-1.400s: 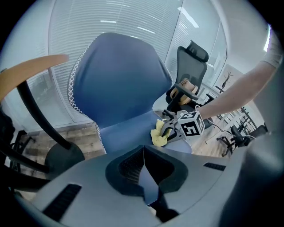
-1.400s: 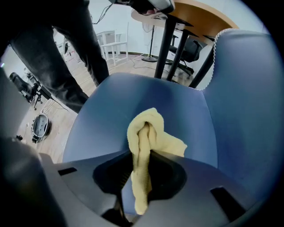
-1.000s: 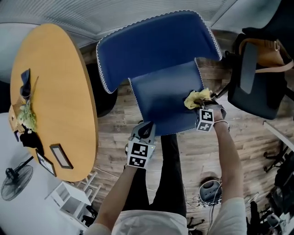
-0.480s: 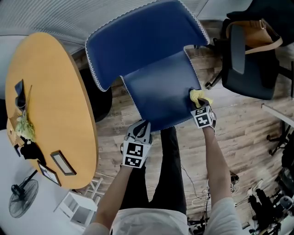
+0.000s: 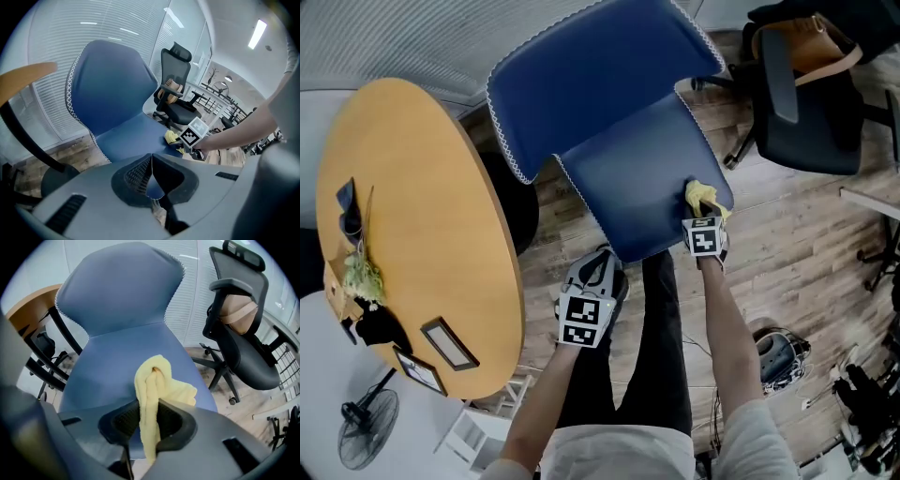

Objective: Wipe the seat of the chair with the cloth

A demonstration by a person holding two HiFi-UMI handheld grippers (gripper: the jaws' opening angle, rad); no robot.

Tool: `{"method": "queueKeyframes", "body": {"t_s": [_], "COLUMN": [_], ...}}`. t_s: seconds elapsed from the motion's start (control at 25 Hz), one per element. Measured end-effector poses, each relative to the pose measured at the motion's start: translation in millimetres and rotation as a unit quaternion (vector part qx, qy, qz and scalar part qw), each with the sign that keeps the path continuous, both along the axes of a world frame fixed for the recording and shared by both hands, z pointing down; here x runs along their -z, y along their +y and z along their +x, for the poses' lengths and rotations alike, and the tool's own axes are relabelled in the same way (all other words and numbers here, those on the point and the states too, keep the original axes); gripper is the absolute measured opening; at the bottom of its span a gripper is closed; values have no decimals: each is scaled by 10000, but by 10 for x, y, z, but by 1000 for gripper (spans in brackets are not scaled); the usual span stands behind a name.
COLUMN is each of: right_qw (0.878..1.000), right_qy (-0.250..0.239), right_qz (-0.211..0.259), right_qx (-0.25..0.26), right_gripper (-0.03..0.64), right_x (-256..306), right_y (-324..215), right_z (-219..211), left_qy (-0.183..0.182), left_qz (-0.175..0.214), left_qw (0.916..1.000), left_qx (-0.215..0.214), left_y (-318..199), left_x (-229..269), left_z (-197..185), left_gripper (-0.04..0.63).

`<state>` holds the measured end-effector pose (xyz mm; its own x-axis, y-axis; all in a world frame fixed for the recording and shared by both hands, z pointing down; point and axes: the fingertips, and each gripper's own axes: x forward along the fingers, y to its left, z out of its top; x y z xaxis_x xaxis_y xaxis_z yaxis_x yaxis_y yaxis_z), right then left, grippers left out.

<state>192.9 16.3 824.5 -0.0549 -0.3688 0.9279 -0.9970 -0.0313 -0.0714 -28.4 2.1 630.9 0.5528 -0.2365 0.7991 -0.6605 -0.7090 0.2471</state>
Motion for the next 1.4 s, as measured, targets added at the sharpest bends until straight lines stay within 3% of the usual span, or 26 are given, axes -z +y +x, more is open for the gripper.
{"method": "queueKeyframes", "body": {"t_s": [0.68,0.84,1.12,1.4], "right_qw": [9994,9993,9970,9959], "right_qy": [-118,-227,-102,47], "right_qz": [200,261,425,598], "right_qx": [-275,-121,640,671], "right_gripper": [97,97,97,98], "right_x": [23,43,75,73], "right_y": [94,94,187,229], "right_z": [-942,-1238,-1720,-1813], "left_qy": [302,274,200,134], "left_qz": [-150,-173,-262,-331], "left_qw": [9989,9989,9987,9965], "left_qx": [-319,-327,-397,-751], "left_y": [375,403,529,680], "left_x": [75,24,-94,-151], "left_z": [-369,-481,-574,-538], "left_gripper": [29,29,29,29]}}
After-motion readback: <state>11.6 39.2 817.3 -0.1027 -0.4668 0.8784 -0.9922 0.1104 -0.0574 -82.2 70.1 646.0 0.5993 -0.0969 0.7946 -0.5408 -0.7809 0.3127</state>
